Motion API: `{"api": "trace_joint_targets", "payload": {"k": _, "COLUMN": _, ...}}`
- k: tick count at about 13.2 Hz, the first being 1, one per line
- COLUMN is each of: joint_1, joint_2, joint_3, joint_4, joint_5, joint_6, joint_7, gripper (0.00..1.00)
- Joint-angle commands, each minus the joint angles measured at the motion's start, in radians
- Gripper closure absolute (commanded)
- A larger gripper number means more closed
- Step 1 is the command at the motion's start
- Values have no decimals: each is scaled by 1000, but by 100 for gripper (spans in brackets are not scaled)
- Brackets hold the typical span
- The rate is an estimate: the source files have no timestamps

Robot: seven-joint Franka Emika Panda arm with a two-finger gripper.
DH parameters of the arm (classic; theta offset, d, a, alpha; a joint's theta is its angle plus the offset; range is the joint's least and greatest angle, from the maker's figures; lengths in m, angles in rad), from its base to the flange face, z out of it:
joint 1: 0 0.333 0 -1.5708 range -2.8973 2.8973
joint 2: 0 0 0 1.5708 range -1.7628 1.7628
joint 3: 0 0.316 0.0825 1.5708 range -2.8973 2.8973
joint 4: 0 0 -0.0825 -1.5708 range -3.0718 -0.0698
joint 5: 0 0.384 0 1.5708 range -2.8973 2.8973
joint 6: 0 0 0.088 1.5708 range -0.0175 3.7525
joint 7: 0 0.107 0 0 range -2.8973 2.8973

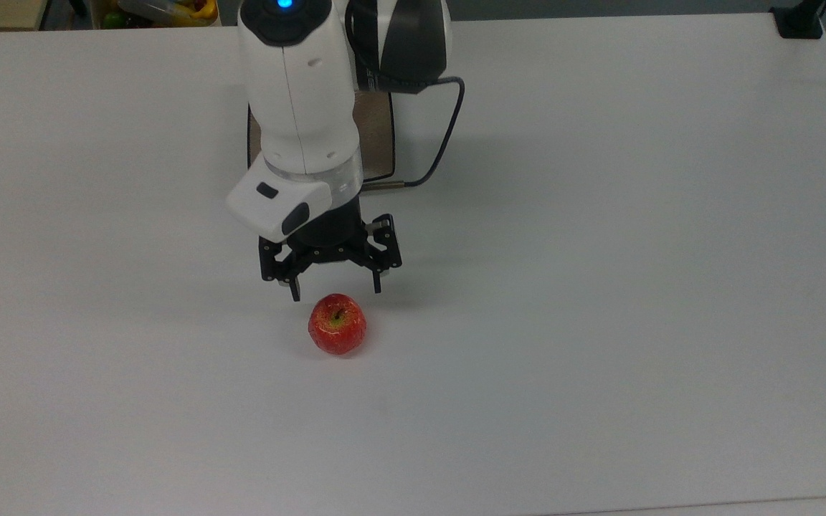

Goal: Apples placed on a ceramic plate
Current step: 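Move the open gripper over the red apple and lower it, then close the gripper around the red apple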

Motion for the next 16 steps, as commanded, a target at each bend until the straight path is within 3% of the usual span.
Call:
{"api": "trace_joint_targets", "payload": {"k": 1, "joint_1": 19, "joint_2": 76, "joint_3": -10, "joint_4": 23, "joint_5": -63, "joint_6": 73, "joint_7": 24, "gripper": 0}}
{"api": "trace_joint_targets", "payload": {"k": 10, "joint_1": 33, "joint_2": 147, "joint_3": -11, "joint_4": 6, "joint_5": -184, "joint_6": 121, "joint_7": 36, "gripper": 0}}
{"api": "trace_joint_targets", "payload": {"k": 11, "joint_1": 33, "joint_2": 147, "joint_3": -10, "joint_4": 5, "joint_5": -186, "joint_6": 121, "joint_7": 32, "gripper": 12}}
{"api": "trace_joint_targets", "payload": {"k": 13, "joint_1": 33, "joint_2": 145, "joint_3": -10, "joint_4": 3, "joint_5": -206, "joint_6": 119, "joint_7": 29, "gripper": 64}}
{"api": "trace_joint_targets", "payload": {"k": 14, "joint_1": 33, "joint_2": 145, "joint_3": -10, "joint_4": 3, "joint_5": -215, "joint_6": 119, "joint_7": 29, "gripper": 85}}
{"api": "trace_joint_targets", "payload": {"k": 15, "joint_1": 33, "joint_2": 145, "joint_3": -10, "joint_4": 3, "joint_5": -215, "joint_6": 119, "joint_7": 30, "gripper": 95}}
{"api": "trace_joint_targets", "payload": {"k": 16, "joint_1": 33, "joint_2": 145, "joint_3": -10, "joint_4": 3, "joint_5": -215, "joint_6": 119, "joint_7": 32, "gripper": 95}}
